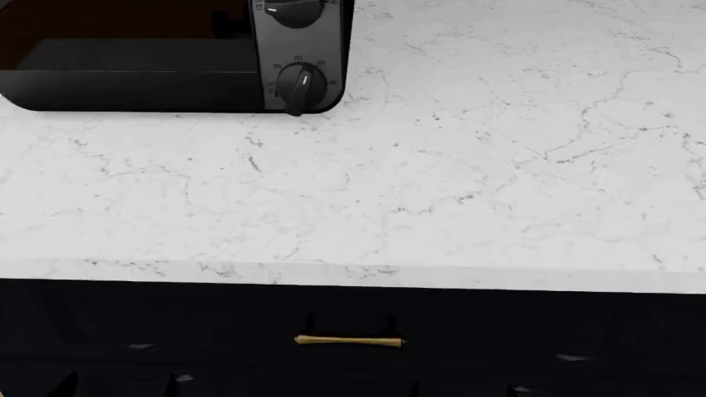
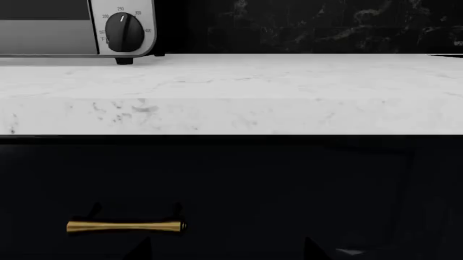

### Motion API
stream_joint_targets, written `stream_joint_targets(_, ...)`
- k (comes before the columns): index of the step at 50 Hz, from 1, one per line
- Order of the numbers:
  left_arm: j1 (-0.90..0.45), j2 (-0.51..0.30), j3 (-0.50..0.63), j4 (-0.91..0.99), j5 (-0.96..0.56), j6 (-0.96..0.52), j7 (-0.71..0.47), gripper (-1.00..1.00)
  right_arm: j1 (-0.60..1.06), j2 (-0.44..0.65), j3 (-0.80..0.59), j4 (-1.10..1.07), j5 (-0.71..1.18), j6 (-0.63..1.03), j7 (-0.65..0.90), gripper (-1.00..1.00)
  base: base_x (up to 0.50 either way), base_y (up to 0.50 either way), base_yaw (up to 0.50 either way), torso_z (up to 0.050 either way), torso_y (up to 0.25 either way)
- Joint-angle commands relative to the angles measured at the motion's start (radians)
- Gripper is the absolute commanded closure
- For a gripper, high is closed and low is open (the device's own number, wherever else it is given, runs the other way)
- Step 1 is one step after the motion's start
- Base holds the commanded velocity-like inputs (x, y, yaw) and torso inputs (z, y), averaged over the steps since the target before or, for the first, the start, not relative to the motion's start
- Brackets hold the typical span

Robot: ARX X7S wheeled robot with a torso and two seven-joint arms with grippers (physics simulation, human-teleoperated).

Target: Decrease the toaster oven temperature.

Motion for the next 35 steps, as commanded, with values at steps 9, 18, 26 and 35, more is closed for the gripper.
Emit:
stream_joint_targets(9,-0.008,-0.044,0.037,0.031,-0.009,-0.05,-0.048,-1.0,-0.018,0.036,-0.043,-0.036,0.029,0.001,0.047,-1.0,0.0,0.0,0.0,0.0,0.0)
stream_joint_targets(18,-0.009,-0.062,0.06,0.03,-0.023,-0.074,-0.064,-1.0,-0.025,0.056,-0.059,-0.048,0.047,0.004,0.073,-1.0,0.0,0.0,0.0,0.0,0.0)
stream_joint_targets(26,-0.012,-0.072,0.07,0.021,-0.041,-0.075,-0.072,-1.0,-0.025,0.068,-0.073,-0.046,0.053,-0.005,0.089,-1.0,0.0,0.0,0.0,0.0,0.0)
stream_joint_targets(35,-0.011,-0.083,0.087,0.025,-0.045,-0.077,-0.085,-1.0,-0.027,0.078,-0.085,-0.05,0.083,-0.009,0.09,-1.0,0.0,0.0,0.0,0.0,0.0)
